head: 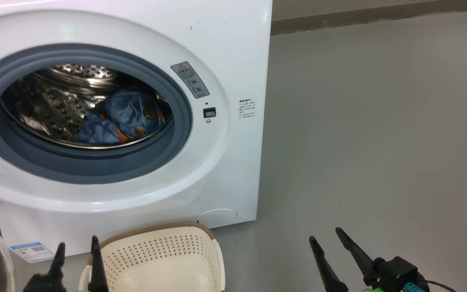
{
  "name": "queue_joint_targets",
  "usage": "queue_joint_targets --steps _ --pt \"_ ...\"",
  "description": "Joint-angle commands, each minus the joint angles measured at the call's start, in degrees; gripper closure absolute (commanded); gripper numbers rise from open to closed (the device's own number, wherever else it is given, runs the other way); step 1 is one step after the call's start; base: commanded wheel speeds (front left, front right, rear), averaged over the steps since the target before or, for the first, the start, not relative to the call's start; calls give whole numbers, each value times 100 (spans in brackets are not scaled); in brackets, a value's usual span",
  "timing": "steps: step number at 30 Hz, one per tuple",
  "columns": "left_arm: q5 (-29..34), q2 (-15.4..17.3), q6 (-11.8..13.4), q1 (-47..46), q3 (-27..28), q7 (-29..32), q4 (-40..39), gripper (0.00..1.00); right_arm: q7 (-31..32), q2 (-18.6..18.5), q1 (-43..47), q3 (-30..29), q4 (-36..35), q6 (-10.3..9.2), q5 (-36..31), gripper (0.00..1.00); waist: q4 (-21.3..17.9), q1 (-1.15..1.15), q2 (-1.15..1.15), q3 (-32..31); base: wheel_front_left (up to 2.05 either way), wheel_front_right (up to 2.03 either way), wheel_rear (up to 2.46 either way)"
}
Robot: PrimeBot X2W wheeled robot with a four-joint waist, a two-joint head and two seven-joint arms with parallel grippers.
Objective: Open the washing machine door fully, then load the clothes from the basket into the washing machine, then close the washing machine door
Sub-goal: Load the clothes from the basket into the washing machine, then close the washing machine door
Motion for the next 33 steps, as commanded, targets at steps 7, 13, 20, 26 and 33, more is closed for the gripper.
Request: queue_joint_targets --steps 7,13,20,26,33 --pt "-128 35 -109 440 264 -37 -520 0 -28 -182 17 33 -218 35 -87 0 116 0 0 -143 0 0 0" --pt "-293 32 -140 645 169 -37 -653 0 -28 -262 6 41 -224 35 -92 0 201 0 0 -153 0 0 0" --pt "-301 31 -72 714 60 -37 -665 0 -28 -288 -12 106 -211 35 -83 0 268 0 0 -187 0 0 0" --pt "-310 31 -55 747 -8 -37 -656 0 -28 -291 -17 116 -192 35 -70 0 284 0 0 -220 0 0 0" --pt "-312 31 -92 746 -7 -37 -640 0 -28 -333 -70 90 -173 35 -62 0 282 0 0 -216 0 0 0"
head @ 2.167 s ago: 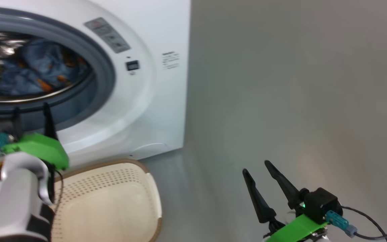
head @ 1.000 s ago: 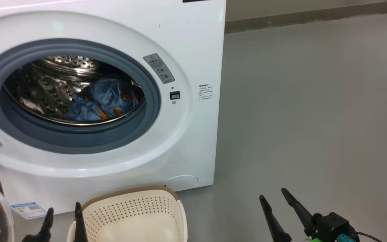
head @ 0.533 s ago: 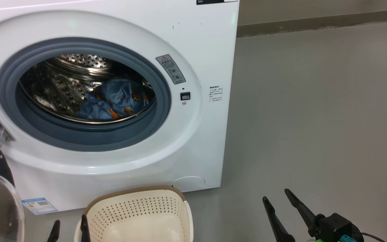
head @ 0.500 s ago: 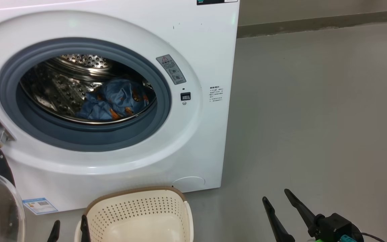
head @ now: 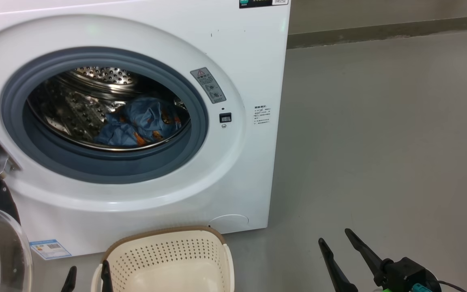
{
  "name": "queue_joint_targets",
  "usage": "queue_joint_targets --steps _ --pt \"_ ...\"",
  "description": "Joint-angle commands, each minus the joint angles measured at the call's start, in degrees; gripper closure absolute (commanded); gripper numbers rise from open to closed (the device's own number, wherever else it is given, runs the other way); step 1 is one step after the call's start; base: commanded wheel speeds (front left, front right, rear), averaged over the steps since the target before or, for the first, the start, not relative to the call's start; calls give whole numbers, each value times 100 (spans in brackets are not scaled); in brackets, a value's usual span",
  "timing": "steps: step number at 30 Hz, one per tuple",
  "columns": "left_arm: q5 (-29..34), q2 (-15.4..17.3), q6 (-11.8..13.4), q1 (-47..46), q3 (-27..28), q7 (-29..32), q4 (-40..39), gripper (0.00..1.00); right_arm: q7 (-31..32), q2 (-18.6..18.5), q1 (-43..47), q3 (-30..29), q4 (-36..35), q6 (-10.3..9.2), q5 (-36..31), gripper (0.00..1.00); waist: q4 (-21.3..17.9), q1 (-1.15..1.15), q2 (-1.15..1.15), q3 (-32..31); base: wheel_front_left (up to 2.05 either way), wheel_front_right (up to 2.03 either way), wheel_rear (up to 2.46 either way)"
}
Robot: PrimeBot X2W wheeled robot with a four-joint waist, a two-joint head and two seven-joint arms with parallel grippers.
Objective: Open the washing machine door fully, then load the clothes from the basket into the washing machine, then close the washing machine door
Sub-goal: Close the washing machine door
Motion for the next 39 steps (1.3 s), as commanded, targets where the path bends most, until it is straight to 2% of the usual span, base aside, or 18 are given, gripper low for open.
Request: queue_joint_targets --steps 1,23,39 --pt "-44 35 -2 -54 188 -37 -129 0 -27 -66 -143 107 -108 35 -23 0 1 0 0 -1 0 0 0" --pt "-15 35 -60 2 110 -37 -47 0 -27 -240 -366 62 29 35 2 0 11 0 0 -134 0 0 0" --pt "-63 35 -55 -24 118 -37 -44 0 -27 -195 -367 -2 4 35 -22 0 -23 0 0 -109 0 0 0"
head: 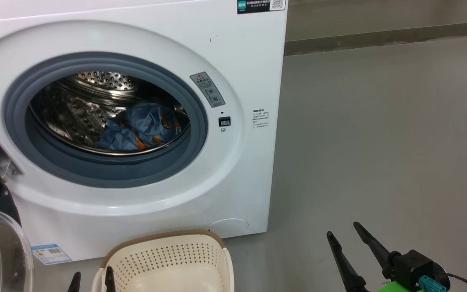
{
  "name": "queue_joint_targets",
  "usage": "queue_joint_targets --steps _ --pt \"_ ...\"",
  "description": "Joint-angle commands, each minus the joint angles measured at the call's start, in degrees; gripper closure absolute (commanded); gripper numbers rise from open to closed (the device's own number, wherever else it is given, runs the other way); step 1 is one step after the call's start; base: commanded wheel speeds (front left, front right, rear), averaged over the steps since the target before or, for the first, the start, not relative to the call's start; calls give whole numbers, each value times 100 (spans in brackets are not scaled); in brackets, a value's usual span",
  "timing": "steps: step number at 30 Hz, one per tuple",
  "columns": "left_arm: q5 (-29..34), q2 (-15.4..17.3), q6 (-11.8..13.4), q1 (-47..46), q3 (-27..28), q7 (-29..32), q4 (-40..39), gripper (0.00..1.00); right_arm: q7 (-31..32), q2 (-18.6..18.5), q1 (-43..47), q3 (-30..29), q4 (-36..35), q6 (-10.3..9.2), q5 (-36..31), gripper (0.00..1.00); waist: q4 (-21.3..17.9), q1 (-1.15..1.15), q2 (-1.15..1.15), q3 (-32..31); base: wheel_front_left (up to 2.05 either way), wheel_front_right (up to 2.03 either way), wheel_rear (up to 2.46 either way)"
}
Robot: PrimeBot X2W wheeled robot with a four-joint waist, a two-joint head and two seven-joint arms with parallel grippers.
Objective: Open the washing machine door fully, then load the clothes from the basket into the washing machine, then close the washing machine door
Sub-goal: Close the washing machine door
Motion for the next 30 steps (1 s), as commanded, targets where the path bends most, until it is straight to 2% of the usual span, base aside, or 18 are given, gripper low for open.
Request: queue_joint_targets --steps 1,20,30 --pt "-62 34 -2 -111 181 -37 -103 0 -27 -13 -187 110 -150 35 -26 0 -2 0 0 4 0 0 0" --pt "-31 33 75 -139 203 -37 -38 0 -27 12 -181 104 -137 35 -38 0 -1 0 0 26 -5 5 0" --pt "-24 33 86 -141 183 -37 -17 0 -27 27 -174 99 -133 35 -38 0 4 0 0 29 -114 114 0"
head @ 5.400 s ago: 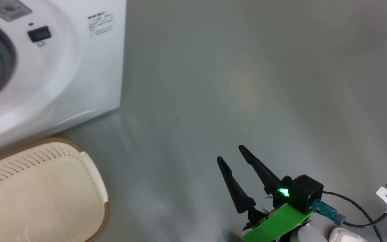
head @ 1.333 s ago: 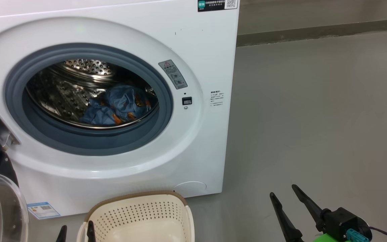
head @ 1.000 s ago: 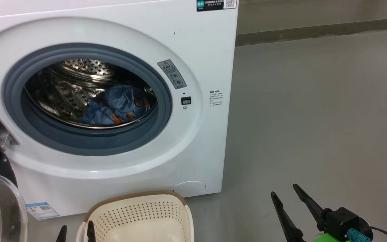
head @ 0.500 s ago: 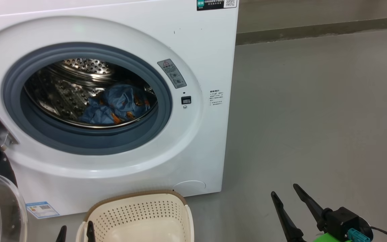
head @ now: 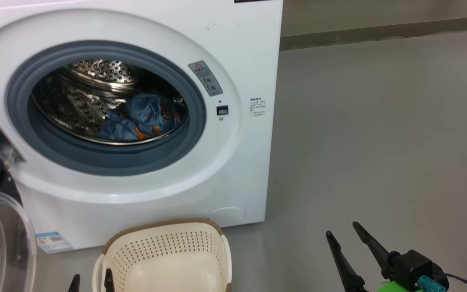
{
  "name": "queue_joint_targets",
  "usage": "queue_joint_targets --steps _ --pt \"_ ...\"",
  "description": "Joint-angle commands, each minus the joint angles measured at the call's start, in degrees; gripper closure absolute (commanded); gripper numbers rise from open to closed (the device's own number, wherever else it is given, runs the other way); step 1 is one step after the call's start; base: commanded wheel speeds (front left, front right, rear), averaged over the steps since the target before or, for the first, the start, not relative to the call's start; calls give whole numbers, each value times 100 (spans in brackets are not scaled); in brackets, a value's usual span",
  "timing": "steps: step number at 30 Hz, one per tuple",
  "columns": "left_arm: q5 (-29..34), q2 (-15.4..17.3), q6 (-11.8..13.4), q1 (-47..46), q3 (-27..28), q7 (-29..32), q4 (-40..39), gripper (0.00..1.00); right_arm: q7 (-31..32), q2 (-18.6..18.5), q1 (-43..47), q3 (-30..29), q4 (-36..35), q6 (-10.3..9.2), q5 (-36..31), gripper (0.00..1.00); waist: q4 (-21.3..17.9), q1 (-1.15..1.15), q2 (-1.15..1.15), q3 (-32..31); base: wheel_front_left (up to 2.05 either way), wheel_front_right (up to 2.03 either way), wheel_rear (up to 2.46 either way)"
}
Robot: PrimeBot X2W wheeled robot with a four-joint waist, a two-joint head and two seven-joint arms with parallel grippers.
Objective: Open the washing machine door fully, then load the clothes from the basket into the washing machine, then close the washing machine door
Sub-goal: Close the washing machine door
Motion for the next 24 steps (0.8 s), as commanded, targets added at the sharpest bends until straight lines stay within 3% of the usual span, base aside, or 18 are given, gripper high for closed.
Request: queue_joint_targets --steps 1,12,24 --pt "-25 33 34 -141 179 -37 -99 0 -27 -25 -175 115 -133 35 -36 0 3 0 0 0 -178 178 0" --pt "0 33 27 -119 217 -37 -122 0 -27 5 -155 111 -136 35 -39 0 34 0 0 -6 -149 149 0" --pt "35 33 12 -136 235 -37 -116 0 -27 23 -141 88 -155 35 -52 0 91 0 0 20 -18 18 0"
